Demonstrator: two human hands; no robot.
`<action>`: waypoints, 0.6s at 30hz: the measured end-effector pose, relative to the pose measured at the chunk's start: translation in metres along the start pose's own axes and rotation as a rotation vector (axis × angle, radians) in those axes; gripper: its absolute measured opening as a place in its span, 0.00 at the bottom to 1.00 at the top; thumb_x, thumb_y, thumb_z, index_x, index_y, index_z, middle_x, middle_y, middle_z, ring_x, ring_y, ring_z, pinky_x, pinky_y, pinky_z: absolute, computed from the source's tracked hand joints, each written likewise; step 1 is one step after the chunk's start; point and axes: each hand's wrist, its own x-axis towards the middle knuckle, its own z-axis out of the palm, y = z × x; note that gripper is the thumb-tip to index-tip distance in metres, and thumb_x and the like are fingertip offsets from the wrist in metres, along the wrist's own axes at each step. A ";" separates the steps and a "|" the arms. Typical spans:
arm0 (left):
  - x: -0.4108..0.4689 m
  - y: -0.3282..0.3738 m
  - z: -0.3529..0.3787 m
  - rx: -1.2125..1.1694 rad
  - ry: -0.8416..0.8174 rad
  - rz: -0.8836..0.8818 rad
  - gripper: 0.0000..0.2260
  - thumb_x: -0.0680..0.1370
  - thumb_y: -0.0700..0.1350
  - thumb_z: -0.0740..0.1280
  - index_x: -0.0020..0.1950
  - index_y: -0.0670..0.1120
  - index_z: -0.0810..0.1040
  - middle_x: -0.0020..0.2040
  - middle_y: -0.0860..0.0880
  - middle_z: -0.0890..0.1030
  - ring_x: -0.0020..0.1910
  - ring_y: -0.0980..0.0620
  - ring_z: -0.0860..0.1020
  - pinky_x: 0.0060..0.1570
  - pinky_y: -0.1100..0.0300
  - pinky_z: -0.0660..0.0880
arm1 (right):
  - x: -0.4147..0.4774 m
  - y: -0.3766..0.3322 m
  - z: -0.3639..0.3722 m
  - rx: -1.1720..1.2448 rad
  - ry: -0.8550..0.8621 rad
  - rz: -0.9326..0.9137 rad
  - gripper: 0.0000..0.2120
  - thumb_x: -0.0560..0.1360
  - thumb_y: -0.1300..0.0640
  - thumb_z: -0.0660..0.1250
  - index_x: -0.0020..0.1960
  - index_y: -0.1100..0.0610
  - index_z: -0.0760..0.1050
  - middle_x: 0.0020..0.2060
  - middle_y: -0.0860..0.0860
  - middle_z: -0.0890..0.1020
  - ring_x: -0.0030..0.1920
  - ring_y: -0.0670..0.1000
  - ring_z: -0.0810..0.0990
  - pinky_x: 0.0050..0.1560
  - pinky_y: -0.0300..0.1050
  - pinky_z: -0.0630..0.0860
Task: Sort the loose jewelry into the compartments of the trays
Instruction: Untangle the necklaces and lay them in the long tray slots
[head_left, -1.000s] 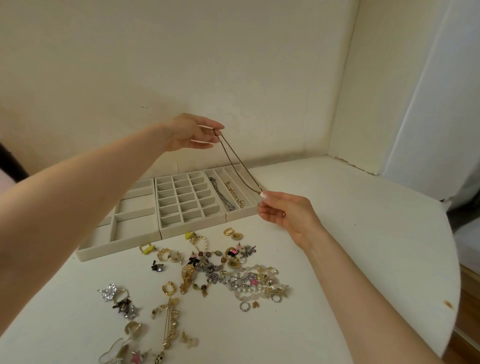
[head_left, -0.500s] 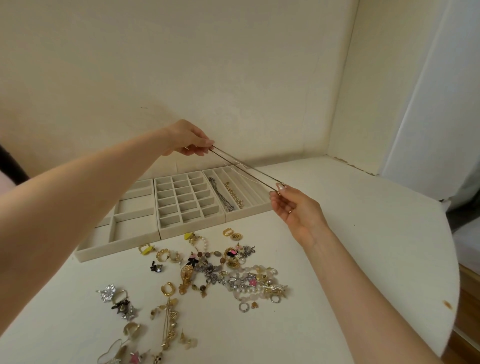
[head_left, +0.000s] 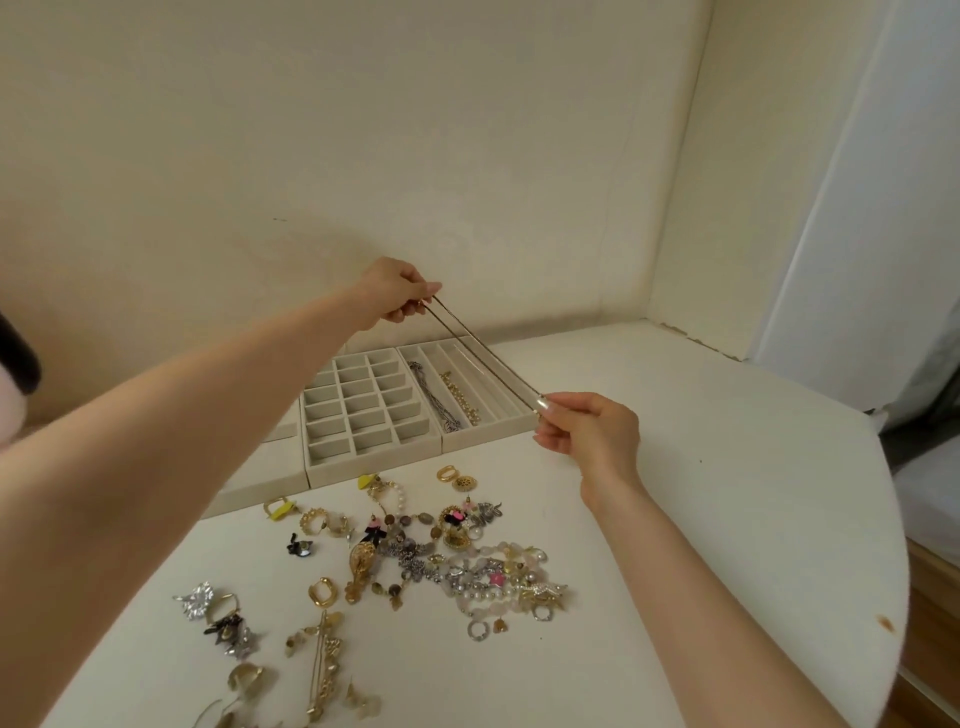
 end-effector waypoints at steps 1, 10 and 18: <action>0.004 0.000 0.003 -0.033 0.009 -0.004 0.08 0.75 0.43 0.69 0.38 0.42 0.74 0.33 0.47 0.77 0.20 0.61 0.71 0.22 0.70 0.69 | 0.000 0.001 0.001 -0.031 0.006 -0.022 0.06 0.71 0.71 0.70 0.47 0.68 0.80 0.34 0.59 0.81 0.30 0.52 0.79 0.32 0.39 0.80; 0.033 -0.009 0.032 -0.157 -0.041 -0.056 0.08 0.74 0.30 0.66 0.38 0.40 0.74 0.38 0.42 0.79 0.31 0.53 0.80 0.37 0.64 0.80 | 0.008 0.011 0.018 -0.377 -0.030 -0.111 0.08 0.69 0.70 0.71 0.39 0.57 0.79 0.38 0.58 0.83 0.35 0.51 0.82 0.37 0.40 0.80; 0.054 -0.029 0.048 0.378 0.136 0.084 0.03 0.73 0.40 0.70 0.42 0.47 0.77 0.44 0.50 0.80 0.45 0.51 0.78 0.47 0.57 0.75 | 0.037 0.008 0.038 -0.540 -0.066 -0.181 0.14 0.65 0.69 0.73 0.31 0.51 0.78 0.36 0.55 0.83 0.44 0.57 0.83 0.52 0.54 0.79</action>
